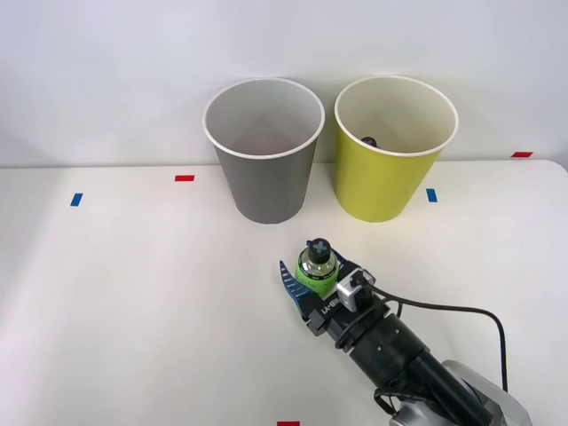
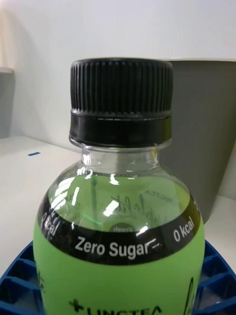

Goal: Put cans in the gray bin, plastic bottles in the light green bin

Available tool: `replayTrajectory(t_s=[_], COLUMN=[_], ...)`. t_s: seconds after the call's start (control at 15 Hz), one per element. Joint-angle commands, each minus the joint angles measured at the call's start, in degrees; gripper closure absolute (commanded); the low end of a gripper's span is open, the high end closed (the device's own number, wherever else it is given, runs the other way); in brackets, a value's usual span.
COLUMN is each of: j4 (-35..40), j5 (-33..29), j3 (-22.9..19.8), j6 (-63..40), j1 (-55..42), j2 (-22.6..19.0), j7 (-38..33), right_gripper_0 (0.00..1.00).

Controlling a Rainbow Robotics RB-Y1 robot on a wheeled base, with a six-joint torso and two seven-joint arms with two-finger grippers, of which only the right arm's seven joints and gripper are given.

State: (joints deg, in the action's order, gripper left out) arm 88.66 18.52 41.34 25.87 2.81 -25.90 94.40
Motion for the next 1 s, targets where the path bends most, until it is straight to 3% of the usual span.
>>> replayTrajectory(t_s=[0.07,0.4,0.67,1.0], j4=[0.02,5.03,18.04,28.76], j5=[0.28,0.28,0.81,2.57], j3=[-0.20,-1.52,-4.77,-10.75], j6=[0.06,-0.38,-11.63,-21.82], j1=[-0.27,-0.53,-1.14,-0.79], j2=[0.06,1.12,0.33,0.41], j7=[-0.19,-2.56,-6.78,-9.50], right_gripper_0=[1.00,1.00,1.00,1.00])
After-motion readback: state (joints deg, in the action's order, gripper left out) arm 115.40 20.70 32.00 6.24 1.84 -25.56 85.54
